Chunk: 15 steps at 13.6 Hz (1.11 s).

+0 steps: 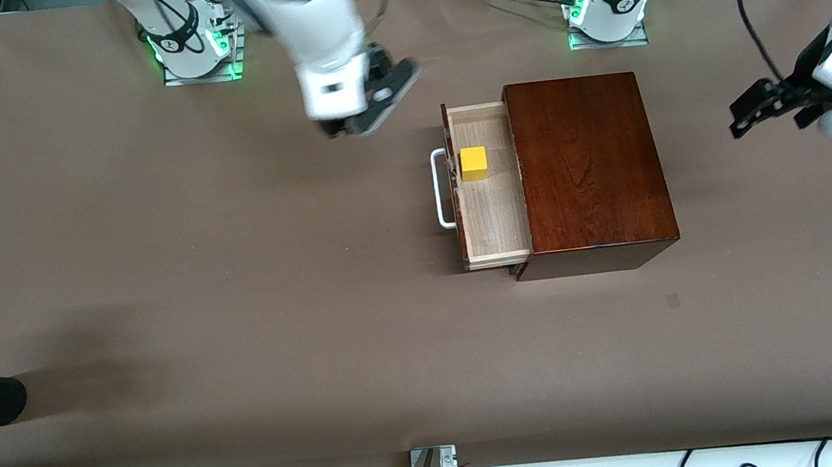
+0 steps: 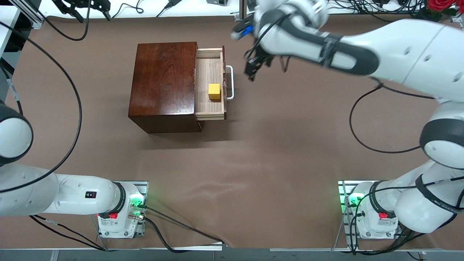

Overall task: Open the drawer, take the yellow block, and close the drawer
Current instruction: 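Lower the right gripper into the drawer over the yellow cube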

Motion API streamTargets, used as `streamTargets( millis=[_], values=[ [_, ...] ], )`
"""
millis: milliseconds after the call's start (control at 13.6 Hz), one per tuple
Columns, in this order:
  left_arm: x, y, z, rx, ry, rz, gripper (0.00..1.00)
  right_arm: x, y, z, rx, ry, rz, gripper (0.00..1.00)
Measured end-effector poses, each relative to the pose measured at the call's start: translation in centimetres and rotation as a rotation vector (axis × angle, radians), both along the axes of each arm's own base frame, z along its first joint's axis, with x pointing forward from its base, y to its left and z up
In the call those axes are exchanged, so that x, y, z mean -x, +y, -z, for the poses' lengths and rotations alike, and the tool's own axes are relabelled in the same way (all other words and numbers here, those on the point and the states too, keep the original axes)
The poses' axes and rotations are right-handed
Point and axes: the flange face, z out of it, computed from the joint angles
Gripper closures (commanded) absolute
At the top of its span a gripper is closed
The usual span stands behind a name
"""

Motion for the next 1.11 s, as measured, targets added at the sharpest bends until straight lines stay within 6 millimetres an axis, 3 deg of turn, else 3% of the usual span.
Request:
streamTargets(
  millis=[221, 442, 664, 1106],
  values=[
    [1.1, -1.9, -0.5, -0.002, 0.002, 0.032, 0.0, 3.0, 7.5, 2.3, 0.002, -0.082, -0.187, 0.0],
    [1.1, -2.0, -0.2, -0.002, 0.007, 0.032, 0.0, 2.3, 12.4, 6.0, -0.035, -0.144, -0.402, 0.0],
    [1.1, -1.9, -0.2, -0.002, 0.008, 0.032, 0.0, 1.1, 14.0, 8.9, -0.041, -0.211, -0.559, 0.0],
    [1.1, -1.8, -0.2, -0.002, 0.011, 0.029, 0.0, 0.8, 14.4, 11.4, 0.015, -0.244, -0.737, 0.0]
  ],
)
